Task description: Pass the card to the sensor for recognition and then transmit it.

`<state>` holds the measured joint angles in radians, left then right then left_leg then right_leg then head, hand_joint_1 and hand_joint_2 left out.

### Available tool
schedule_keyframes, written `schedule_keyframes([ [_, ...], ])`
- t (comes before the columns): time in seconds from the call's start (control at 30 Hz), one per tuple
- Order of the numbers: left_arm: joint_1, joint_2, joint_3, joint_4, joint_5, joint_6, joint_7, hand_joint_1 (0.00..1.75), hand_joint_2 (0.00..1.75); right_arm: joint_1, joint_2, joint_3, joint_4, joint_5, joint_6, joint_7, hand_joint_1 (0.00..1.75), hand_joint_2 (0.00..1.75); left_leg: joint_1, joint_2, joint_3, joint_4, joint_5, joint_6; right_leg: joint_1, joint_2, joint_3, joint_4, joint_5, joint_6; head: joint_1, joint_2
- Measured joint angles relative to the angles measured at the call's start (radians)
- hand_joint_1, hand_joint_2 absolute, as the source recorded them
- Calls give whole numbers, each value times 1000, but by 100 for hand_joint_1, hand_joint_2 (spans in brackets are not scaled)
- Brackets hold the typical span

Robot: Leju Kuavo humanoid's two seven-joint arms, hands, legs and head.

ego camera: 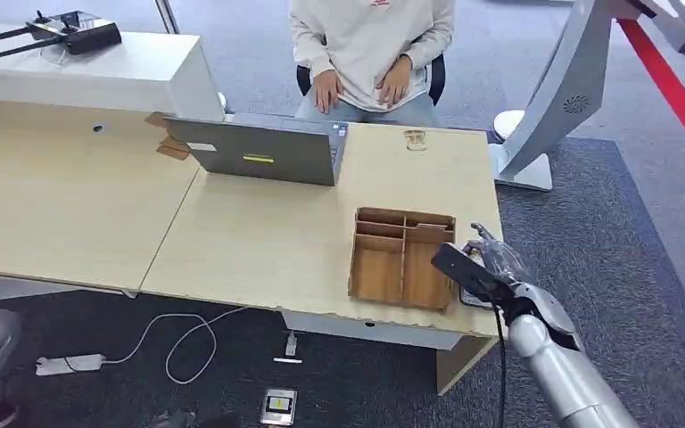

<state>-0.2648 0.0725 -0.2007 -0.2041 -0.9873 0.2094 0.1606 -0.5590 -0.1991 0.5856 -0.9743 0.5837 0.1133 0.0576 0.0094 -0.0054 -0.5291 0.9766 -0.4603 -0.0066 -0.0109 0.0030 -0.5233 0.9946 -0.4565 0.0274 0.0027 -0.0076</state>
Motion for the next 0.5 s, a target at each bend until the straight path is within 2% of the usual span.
schedule_keyframes([
  [0.27,10,0,0,0,30,9,5,0,0,-72,-13,-6,120,0,-121,-13,175,175,0,0,0,0,0,0,0,0,0,0,0,0,0,0],
  [0.5,20,2,0,0,34,10,-1,0,0,-123,-70,-29,220,11,-145,-16,175,175,0,0,0,0,0,0,-1,0,-1,0,0,0,0,0],
])
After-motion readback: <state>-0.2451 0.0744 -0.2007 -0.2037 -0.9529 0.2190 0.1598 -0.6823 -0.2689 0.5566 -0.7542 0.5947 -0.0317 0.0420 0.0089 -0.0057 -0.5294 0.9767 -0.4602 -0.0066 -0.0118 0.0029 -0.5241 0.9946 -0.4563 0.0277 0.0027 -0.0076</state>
